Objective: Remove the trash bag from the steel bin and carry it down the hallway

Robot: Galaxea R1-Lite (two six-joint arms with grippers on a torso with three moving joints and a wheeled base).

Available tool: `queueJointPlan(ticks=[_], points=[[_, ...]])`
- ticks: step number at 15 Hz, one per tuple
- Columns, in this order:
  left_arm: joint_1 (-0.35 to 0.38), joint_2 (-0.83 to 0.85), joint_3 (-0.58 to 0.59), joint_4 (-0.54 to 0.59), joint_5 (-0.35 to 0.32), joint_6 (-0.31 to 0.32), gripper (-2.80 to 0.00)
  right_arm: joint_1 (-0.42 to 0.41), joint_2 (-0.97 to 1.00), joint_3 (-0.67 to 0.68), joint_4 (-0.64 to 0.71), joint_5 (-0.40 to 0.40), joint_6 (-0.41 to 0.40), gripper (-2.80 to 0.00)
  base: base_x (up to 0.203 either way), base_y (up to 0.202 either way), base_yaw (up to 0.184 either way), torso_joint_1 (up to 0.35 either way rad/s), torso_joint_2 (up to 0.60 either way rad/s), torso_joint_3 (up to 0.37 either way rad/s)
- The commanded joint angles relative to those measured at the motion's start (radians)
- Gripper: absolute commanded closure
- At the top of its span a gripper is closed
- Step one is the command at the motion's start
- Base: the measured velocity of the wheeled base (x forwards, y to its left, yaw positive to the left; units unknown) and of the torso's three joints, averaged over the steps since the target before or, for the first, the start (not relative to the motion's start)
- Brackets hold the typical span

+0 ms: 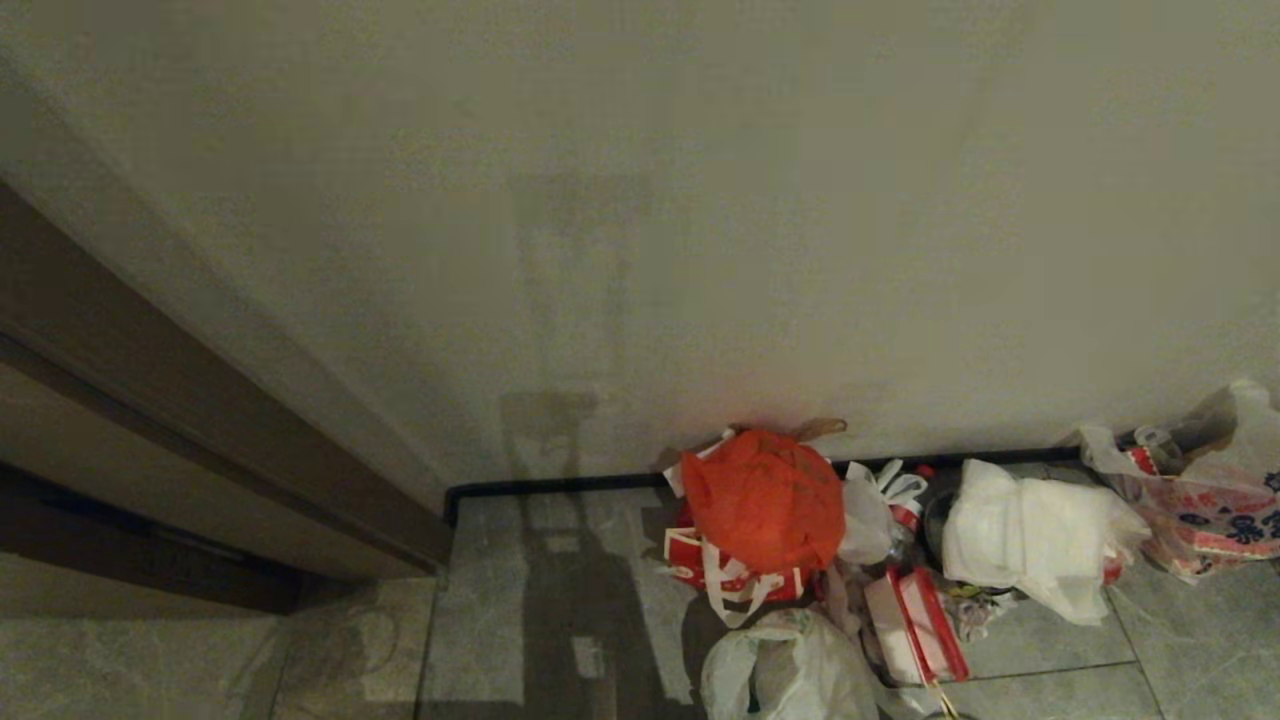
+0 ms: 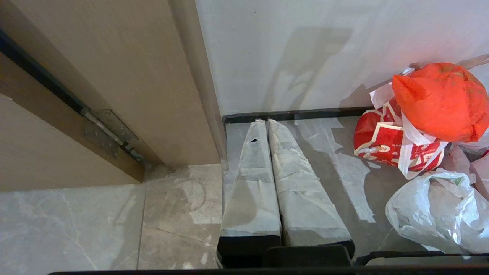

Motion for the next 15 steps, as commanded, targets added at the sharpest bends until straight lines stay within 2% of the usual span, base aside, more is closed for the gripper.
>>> queueJointPlan(ticks=[1,5,8,10,15], points=[[0.000,0.001,0.000,0.000,0.000,0.000,0.00,0.000,-0.001,0.000,0.005,0.001,0.001,0.00,0.000,0.000,0.000,0.000,0.00,0.000],[0.000,0.001,0.000,-0.001,-0.001,0.007,0.00,0.000,-0.001,0.002,0.002,0.006,0.000,0.00,0.000,0.000,0.000,0.000,0.00,0.000],[0.000,0.001,0.000,0.000,0.000,0.006,0.00,0.000,0.000,0.051,-0.136,0.017,-0.006,0.00,0.000,0.000,0.000,0.000,0.00,0.000],[0.000,0.001,0.001,-0.001,0.000,0.006,0.00,0.000,0.000,0.085,-0.225,0.003,0.044,0.00,0.000,0.000,0.000,0.000,0.00,0.000],[0.000,0.001,0.001,-0.001,0.000,0.006,0.00,0.000,0.001,0.085,-0.224,0.007,0.016,0.00,0.000,0.000,0.000,0.000,0.00,0.000]])
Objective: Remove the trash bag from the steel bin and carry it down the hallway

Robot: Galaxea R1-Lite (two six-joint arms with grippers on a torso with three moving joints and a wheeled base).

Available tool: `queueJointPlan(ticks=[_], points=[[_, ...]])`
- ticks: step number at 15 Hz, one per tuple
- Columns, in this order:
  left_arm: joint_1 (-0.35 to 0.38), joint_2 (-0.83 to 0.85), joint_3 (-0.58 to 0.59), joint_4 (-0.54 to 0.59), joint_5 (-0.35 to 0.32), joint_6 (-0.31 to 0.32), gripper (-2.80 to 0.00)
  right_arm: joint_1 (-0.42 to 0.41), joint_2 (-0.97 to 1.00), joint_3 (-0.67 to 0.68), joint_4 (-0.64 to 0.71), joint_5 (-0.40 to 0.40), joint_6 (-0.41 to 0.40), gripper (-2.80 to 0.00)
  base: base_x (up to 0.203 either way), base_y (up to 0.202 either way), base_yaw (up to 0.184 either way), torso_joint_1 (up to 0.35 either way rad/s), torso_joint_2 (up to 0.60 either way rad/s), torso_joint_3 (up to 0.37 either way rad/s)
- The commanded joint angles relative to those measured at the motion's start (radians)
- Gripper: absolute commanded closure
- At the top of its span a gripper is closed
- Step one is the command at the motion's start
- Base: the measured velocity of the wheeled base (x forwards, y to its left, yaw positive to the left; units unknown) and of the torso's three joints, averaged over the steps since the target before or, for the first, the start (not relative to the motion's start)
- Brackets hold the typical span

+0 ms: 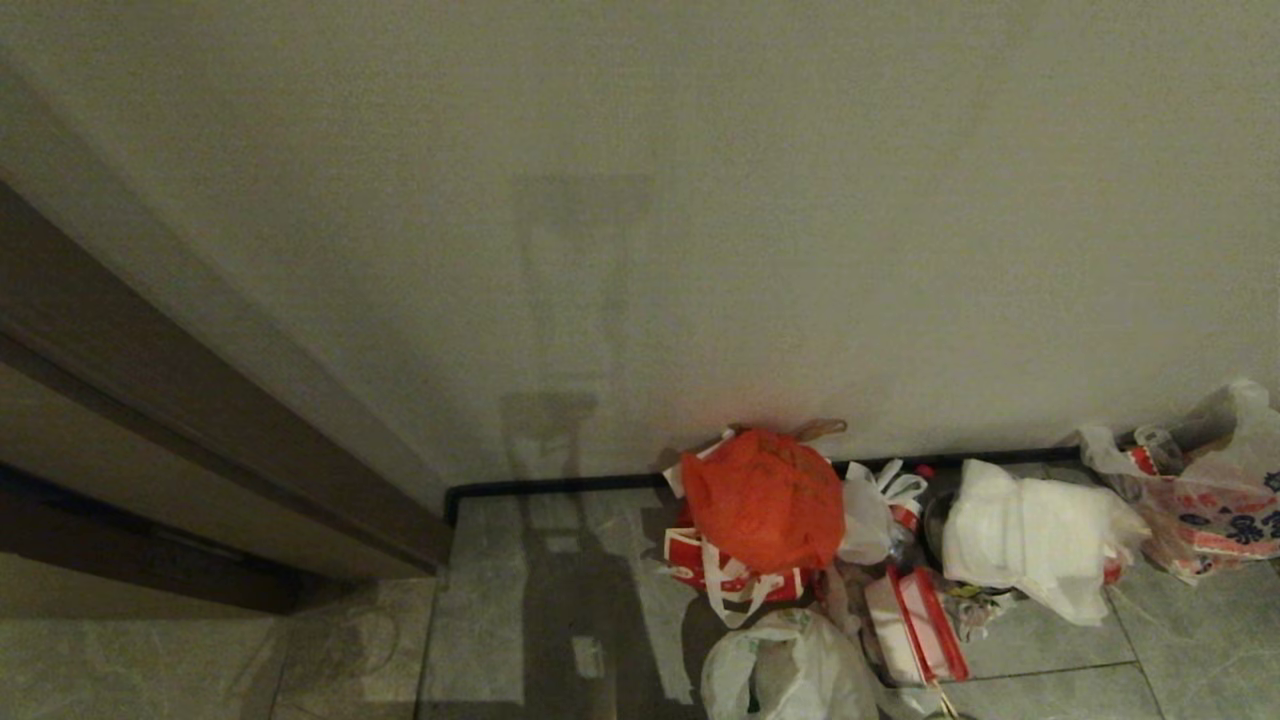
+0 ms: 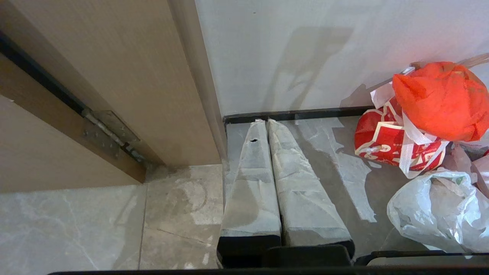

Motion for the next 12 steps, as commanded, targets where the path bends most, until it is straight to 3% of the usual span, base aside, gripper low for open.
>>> queueJointPlan(ticks=[1,5,12], points=[[0.000,0.001,0.000,0.000,0.000,0.000,0.00,0.000,0.002,0.001,-0.001,0.000,-0.001,0.00,0.000,0.000,0.000,0.000,0.00,0.000],[0.000,0.001,0.001,0.001,0.001,-0.005,0.00,0.000,0.002,-0.001,0.002,-0.002,-0.003,0.00,0.000,0.000,0.000,0.001,0.00,0.015],[0.000,0.001,0.001,0.001,0.001,-0.006,0.00,0.000,0.002,0.001,0.001,-0.002,0.003,0.00,0.000,0.000,0.000,0.002,0.00,0.177]])
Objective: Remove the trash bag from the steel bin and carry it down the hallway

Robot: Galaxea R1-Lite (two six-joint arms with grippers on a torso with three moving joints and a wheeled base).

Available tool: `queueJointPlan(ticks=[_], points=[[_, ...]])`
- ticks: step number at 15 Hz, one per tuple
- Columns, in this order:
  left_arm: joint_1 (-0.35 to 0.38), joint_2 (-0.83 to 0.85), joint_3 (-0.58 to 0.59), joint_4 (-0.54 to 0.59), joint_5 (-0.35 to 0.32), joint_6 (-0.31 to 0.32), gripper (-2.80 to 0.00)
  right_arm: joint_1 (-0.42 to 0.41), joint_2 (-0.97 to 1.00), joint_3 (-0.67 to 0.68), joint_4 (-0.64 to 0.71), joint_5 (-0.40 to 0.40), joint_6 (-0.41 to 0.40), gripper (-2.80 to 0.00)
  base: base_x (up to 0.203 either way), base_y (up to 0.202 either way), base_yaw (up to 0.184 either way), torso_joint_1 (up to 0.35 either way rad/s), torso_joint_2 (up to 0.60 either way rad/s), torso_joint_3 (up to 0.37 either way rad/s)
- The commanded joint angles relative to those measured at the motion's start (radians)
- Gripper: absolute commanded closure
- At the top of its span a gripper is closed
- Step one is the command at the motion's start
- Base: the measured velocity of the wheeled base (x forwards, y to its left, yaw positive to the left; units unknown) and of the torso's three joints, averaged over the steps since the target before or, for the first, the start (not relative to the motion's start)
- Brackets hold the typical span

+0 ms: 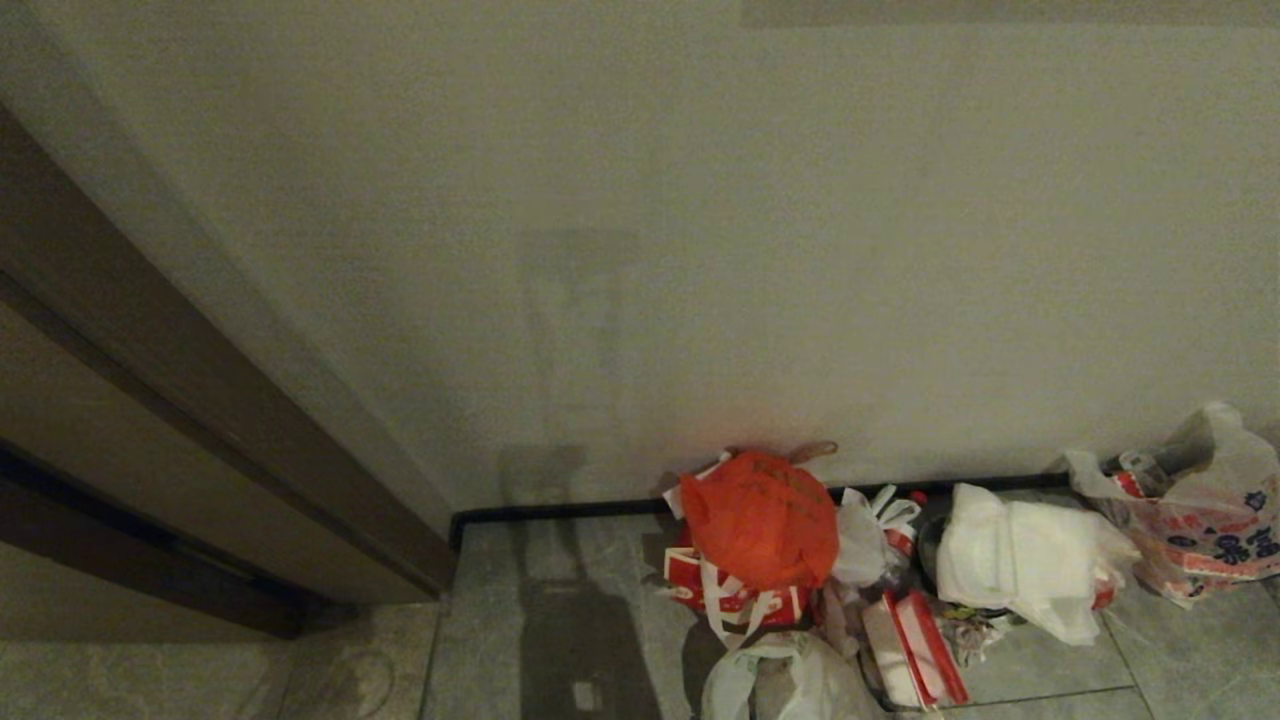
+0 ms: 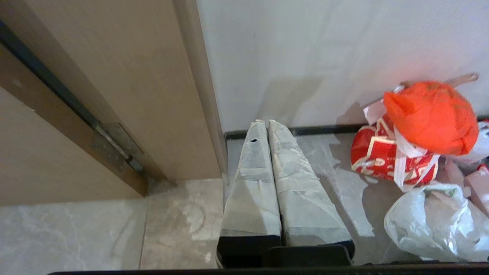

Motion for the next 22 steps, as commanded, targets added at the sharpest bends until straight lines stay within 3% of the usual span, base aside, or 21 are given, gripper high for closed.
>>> queueJointPlan(ticks=[1,22], points=[[0.001,0.001,0.001,0.000,0.000,0.000,0.00,0.000,0.002,0.000,0.000,0.000,0.002,0.00,0.000,0.000,0.000,0.002,0.00,0.205],[0.000,0.001,0.001,0.000,0.000,0.000,0.00,0.000,0.002,0.000,-0.003,-0.002,0.002,0.00,0.000,0.000,0.000,0.002,0.00,0.203]])
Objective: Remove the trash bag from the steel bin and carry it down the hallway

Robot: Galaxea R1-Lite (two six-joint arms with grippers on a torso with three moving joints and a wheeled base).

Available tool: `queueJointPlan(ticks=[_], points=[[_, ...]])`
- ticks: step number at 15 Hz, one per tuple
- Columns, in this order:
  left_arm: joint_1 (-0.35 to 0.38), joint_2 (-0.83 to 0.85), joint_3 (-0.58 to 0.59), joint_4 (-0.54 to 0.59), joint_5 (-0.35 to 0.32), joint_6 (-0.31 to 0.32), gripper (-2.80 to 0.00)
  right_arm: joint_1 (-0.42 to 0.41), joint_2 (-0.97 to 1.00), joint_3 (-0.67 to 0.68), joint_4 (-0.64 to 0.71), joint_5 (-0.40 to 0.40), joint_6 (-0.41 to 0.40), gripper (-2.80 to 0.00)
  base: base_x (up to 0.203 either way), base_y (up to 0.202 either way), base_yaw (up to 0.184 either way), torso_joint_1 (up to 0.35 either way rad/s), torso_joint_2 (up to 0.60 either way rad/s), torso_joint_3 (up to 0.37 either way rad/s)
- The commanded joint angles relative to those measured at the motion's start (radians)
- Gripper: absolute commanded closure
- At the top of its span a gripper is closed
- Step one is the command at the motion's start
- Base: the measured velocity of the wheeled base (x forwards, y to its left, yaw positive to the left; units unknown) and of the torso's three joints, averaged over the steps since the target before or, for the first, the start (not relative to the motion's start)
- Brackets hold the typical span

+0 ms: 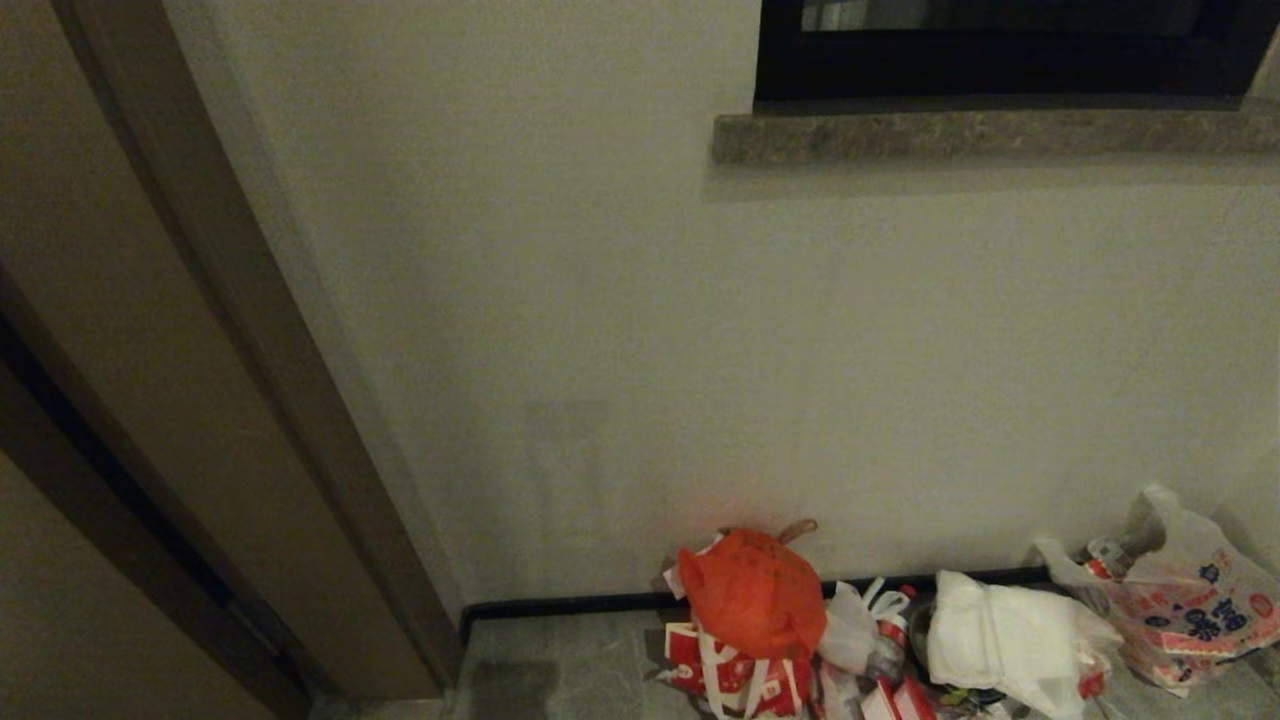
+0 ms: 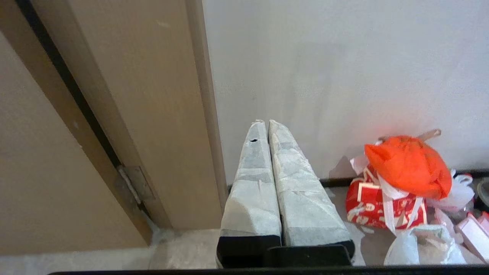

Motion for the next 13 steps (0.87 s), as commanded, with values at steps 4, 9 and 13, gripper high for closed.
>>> queueJointPlan(ticks=[4,9,13], points=[[0.000,0.001,0.000,0.000,0.001,0.002,0.00,0.000,0.002,0.000,-0.001,0.000,0.000,0.00,0.000,0.000,0.000,0.002,0.00,0.149],[0.000,0.001,0.002,0.000,0.001,0.002,0.00,0.000,0.002,0.000,-0.001,0.000,0.002,0.00,0.000,0.000,0.000,0.000,0.00,0.008],[0.000,0.001,0.000,0.000,0.001,0.002,0.00,0.000,0.002,0.000,0.001,-0.001,0.000,0.00,0.000,0.000,0.000,0.000,0.00,0.000]])
